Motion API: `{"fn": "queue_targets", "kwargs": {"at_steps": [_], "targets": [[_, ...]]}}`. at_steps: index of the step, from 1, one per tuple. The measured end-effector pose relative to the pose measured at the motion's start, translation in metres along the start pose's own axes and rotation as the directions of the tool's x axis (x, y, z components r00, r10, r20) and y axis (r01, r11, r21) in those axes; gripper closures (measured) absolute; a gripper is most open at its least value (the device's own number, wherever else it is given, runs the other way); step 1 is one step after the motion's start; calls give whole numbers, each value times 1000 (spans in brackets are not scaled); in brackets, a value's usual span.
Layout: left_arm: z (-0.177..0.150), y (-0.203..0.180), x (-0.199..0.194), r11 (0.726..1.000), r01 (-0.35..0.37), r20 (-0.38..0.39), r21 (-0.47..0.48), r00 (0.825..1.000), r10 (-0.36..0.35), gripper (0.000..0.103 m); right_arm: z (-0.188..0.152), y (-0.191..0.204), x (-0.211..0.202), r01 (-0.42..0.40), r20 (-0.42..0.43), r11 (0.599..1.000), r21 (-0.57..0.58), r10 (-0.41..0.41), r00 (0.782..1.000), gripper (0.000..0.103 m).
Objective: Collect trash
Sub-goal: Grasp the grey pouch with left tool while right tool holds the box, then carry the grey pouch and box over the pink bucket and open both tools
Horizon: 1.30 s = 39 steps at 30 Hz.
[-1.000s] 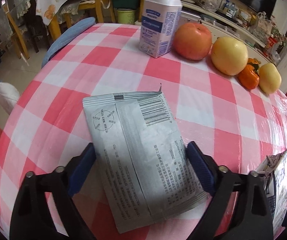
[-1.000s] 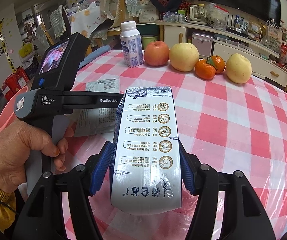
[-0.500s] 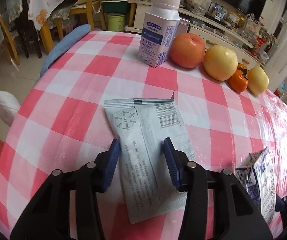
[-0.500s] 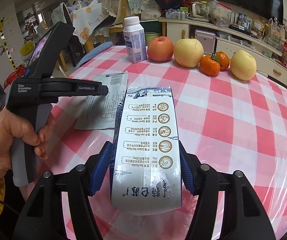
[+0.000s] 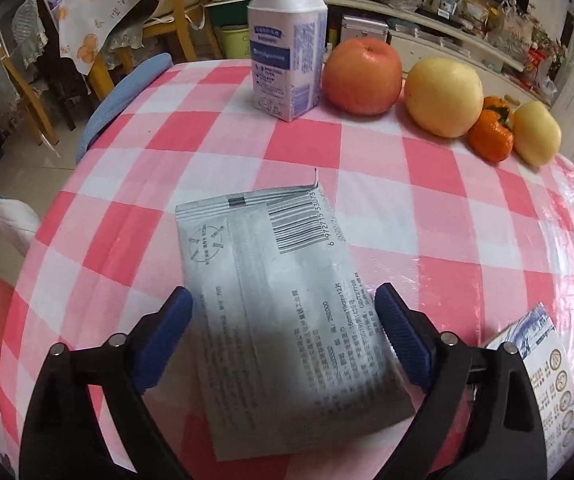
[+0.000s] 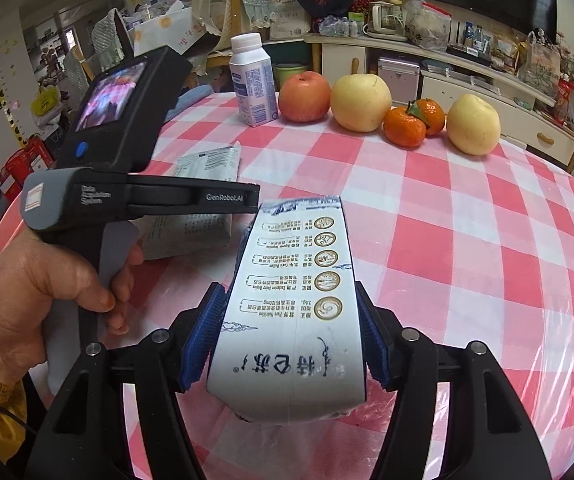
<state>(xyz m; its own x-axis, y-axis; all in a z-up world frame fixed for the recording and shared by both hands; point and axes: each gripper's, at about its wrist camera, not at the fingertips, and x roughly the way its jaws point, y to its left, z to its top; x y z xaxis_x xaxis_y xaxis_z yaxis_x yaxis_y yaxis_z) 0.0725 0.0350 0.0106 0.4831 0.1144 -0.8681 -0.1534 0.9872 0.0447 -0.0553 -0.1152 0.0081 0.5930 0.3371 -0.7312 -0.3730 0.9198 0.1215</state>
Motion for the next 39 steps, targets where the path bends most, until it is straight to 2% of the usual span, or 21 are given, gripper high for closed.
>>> {"fn": "queue_targets", "kwargs": {"at_steps": [5,9,14,17,21,29,32,34,39], "targets": [[-4,6,2,1000,28,30,3,999,-28,10,0,4,3,-7,-10,1000,-7,7,1000,39],[-6,13,-5,998,52,44,19,998,-52,28,-1,5,9,-4,-26,1000,-12,4,1000,39],[-9,27,-11,995,96,32,30,995,-97,36,-3,6,16,-11,-46,1000,-14,10,999,38],[-14,41,-15,992,129,30,11,991,-129,37,-4,9,22,-11,-61,1000,-22,10,998,38],[-24,63,-31,990,140,56,13,988,-141,37,-6,14,27,-12,-65,999,-36,9,998,30],[-41,100,-79,984,176,130,22,976,-177,37,-9,18,39,23,-88,998,-58,-28,996,30],[-47,110,-91,981,196,158,13,968,-195,37,-9,20,39,40,-84,997,-69,-46,995,31],[-51,117,-95,979,203,178,9,963,-201,37,-10,20,38,57,-75,996,-75,-63,995,38],[-57,137,-100,976,215,210,-18,956,-207,37,-11,20,37,65,-65,996,-65,-69,996,39]]}}
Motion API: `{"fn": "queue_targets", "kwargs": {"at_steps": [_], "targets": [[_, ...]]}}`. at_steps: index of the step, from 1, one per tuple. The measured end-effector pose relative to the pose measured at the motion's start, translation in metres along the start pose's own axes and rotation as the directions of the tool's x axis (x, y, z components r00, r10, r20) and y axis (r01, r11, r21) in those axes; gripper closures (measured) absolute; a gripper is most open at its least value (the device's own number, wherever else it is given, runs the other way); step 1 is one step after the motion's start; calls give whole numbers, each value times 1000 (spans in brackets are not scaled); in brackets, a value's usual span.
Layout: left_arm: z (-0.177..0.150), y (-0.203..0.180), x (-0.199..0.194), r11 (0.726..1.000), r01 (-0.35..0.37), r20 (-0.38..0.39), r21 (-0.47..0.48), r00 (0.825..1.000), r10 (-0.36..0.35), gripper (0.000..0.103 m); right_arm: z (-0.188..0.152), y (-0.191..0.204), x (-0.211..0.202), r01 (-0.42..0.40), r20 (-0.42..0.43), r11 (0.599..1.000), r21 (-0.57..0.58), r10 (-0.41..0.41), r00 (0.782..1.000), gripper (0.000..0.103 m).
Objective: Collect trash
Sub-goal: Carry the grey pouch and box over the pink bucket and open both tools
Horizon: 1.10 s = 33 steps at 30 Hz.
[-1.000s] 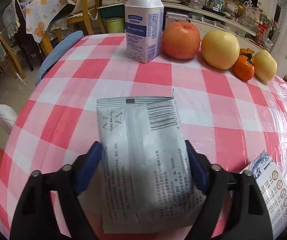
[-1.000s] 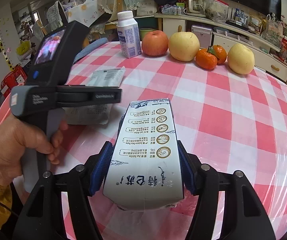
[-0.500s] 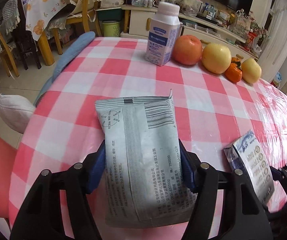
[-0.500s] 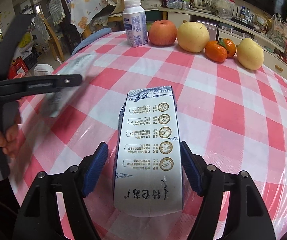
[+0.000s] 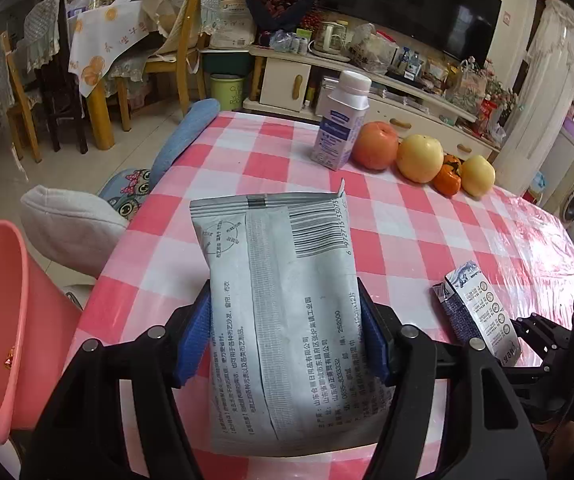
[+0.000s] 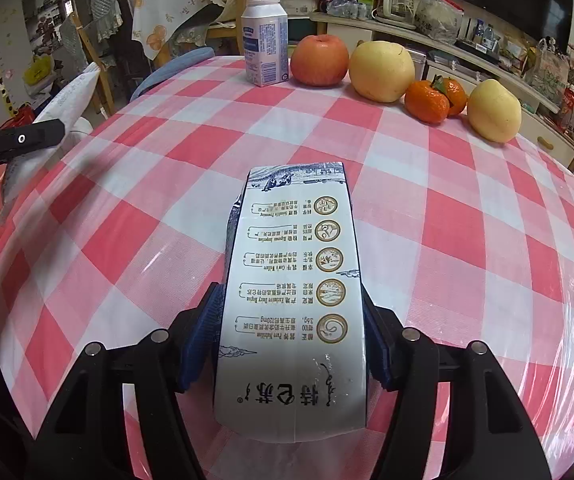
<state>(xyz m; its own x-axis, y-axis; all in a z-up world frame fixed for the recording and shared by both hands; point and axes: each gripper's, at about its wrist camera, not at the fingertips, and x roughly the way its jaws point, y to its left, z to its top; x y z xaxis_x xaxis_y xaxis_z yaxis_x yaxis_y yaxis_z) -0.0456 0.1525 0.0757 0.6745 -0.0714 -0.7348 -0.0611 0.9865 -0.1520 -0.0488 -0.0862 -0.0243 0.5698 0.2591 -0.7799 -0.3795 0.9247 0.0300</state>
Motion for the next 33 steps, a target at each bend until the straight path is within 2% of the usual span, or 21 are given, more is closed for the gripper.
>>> {"fn": "queue_targets", "kwargs": {"at_steps": [11,20,25,33], "targets": [[6,41,-11,994,24,32,-109,999,-21,37,14,23,-18,-29,82,999,40,26,996,39],[15,79,-42,980,-56,123,-192,989,80,37,43,88,-43,-109,151,994,-23,111,982,39],[17,118,-64,951,-86,166,-297,976,140,36,68,140,-57,-200,185,977,-74,211,960,39],[13,187,-97,882,-161,186,-444,946,266,36,108,249,-68,-314,181,920,-233,358,916,39]]}}
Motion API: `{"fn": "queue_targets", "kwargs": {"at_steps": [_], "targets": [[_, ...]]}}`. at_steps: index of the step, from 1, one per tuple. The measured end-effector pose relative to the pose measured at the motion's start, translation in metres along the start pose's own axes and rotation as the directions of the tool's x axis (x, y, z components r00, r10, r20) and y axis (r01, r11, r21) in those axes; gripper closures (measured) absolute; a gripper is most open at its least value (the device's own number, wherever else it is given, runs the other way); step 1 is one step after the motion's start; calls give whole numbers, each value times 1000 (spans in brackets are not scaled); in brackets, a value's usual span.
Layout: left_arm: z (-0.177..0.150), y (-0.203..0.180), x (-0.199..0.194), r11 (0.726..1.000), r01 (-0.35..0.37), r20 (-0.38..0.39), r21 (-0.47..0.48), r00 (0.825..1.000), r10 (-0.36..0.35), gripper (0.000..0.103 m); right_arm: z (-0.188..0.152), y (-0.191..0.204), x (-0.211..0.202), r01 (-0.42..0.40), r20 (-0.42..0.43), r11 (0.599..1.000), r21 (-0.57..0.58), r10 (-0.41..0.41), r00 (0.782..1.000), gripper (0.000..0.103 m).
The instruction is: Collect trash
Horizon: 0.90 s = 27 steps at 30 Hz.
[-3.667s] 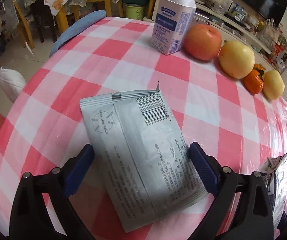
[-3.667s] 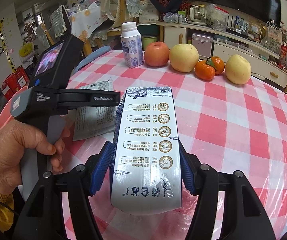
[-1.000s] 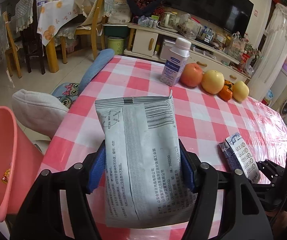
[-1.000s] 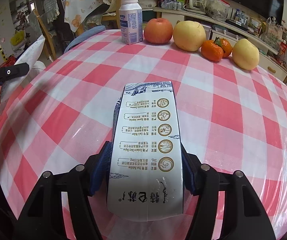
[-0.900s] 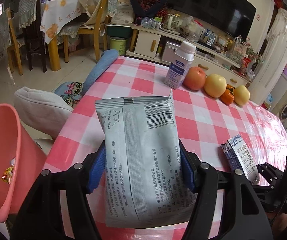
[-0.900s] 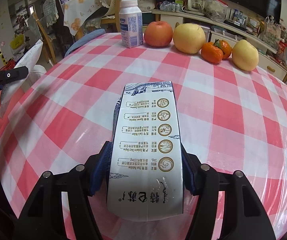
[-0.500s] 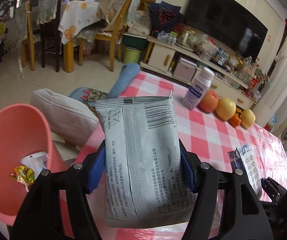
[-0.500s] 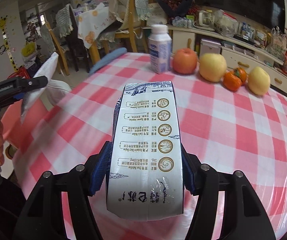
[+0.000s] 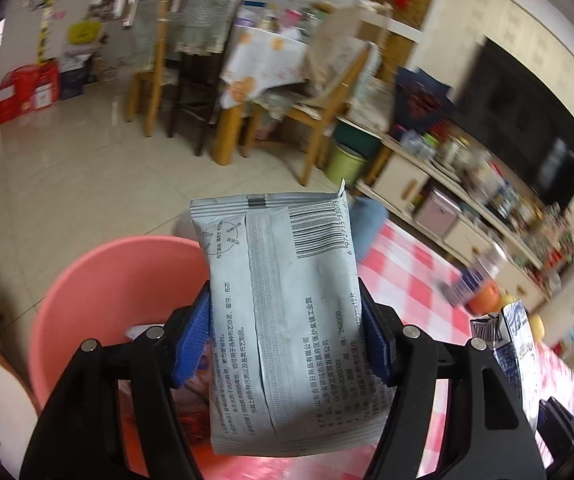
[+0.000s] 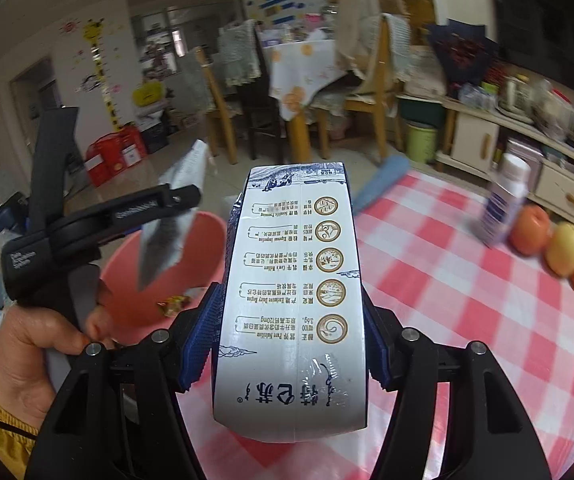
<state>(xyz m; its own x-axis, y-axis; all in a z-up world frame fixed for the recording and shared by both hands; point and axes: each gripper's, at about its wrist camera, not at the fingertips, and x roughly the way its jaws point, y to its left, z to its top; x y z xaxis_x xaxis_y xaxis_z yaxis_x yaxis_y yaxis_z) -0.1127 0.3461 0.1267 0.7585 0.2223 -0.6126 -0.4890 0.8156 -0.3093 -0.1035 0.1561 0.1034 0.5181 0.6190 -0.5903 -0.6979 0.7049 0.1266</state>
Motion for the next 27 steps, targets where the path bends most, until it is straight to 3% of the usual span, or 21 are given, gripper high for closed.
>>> {"fn": "queue_targets", "kwargs": {"at_steps": [7,15,17,18,22,27], "targets": [[16,64,0,988,-30,-10,-153,1000,29,36,20,60,51,-86,-43,994,-66,83,996,39],[20,107,12,965,-80,-57,-249,996,67,33,22,98,110,-142,-103,986,-84,133,986,38],[20,116,12,959,-97,-64,-266,994,83,27,20,101,122,-134,-121,986,-96,122,985,34],[20,118,12,957,-102,-65,-270,994,88,25,19,101,125,-127,-126,988,-93,115,985,25],[20,126,14,956,-100,-68,-277,994,85,20,14,92,115,-113,-68,992,-60,108,992,18],[20,115,5,969,-69,0,-235,997,71,18,12,75,87,-33,3,998,-62,33,999,17]]}}
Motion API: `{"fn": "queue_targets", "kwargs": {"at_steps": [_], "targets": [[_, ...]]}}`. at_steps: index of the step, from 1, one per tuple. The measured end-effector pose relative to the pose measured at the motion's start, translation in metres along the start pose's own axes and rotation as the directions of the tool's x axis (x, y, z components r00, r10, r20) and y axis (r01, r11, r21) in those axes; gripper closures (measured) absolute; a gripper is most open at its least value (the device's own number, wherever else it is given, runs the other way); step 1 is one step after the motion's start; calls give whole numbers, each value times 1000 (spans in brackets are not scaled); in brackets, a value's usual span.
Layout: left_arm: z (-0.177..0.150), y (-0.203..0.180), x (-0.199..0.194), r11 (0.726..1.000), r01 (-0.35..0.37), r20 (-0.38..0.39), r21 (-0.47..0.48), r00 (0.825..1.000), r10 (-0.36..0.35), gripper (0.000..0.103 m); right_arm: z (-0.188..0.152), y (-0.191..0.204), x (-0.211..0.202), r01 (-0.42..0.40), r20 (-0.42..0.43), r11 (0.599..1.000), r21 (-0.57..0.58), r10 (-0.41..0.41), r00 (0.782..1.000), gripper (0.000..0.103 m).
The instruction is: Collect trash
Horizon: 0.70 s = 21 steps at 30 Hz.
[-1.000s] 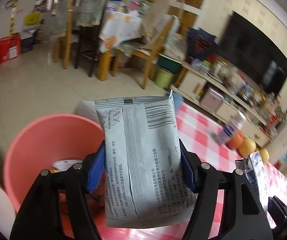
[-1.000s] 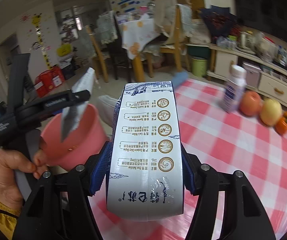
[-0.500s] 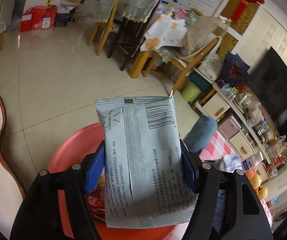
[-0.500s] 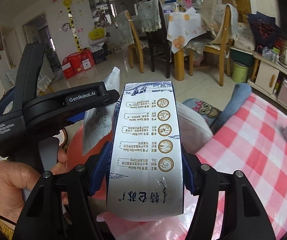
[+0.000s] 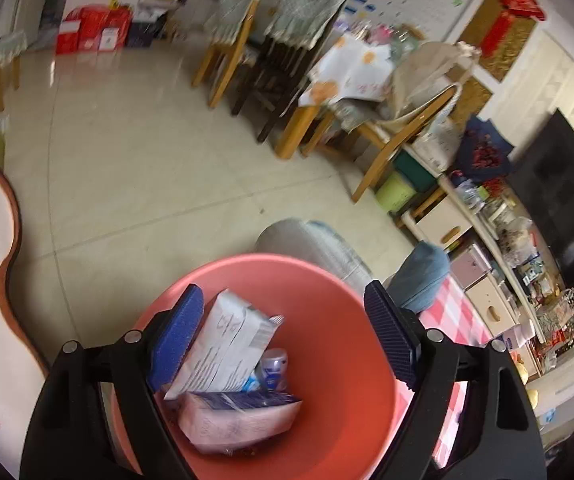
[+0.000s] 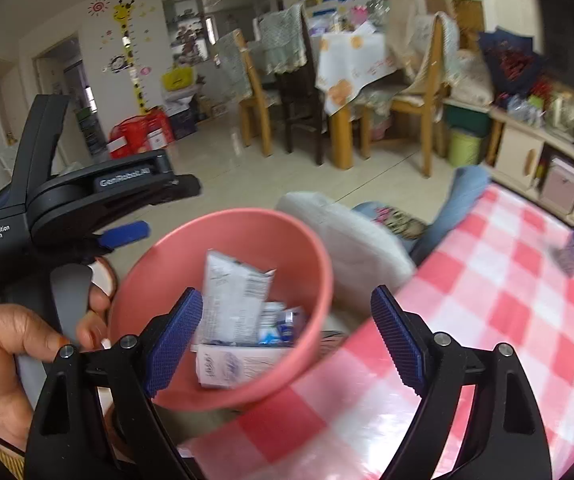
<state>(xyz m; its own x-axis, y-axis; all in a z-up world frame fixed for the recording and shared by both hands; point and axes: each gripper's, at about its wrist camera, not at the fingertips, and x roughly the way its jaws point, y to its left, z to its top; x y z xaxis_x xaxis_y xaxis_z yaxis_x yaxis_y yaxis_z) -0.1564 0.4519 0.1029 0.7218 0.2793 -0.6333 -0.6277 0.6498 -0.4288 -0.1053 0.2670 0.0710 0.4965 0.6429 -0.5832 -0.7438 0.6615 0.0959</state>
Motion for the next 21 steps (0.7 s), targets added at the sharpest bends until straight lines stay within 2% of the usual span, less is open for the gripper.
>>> {"fn": "queue_targets", "kwargs": {"at_steps": [3,6,10,12,16,18,21], "targets": [[-2,-16,-8,997,40,69,70,997,-44,9,-7,-12,-19,42,31,999,5,-42,999,17],[-7,-35,-15,984,87,101,155,990,-103,8,-14,-26,-37,89,52,996,18,-90,995,14],[-13,-62,-15,961,151,90,233,980,-176,8,-29,-49,-61,136,67,989,64,-140,988,12],[-20,-77,-16,939,193,66,285,973,-220,8,-36,-64,-72,154,66,983,99,-161,985,12],[-33,-100,-22,915,222,56,337,965,-254,8,-51,-85,-91,194,71,970,144,-206,976,11],[-39,-110,-23,911,226,43,345,966,-256,8,-58,-95,-99,213,72,964,159,-227,971,9],[-47,-122,-21,902,268,5,338,958,-286,8,-67,-105,-109,242,67,955,172,-256,964,9]]}}
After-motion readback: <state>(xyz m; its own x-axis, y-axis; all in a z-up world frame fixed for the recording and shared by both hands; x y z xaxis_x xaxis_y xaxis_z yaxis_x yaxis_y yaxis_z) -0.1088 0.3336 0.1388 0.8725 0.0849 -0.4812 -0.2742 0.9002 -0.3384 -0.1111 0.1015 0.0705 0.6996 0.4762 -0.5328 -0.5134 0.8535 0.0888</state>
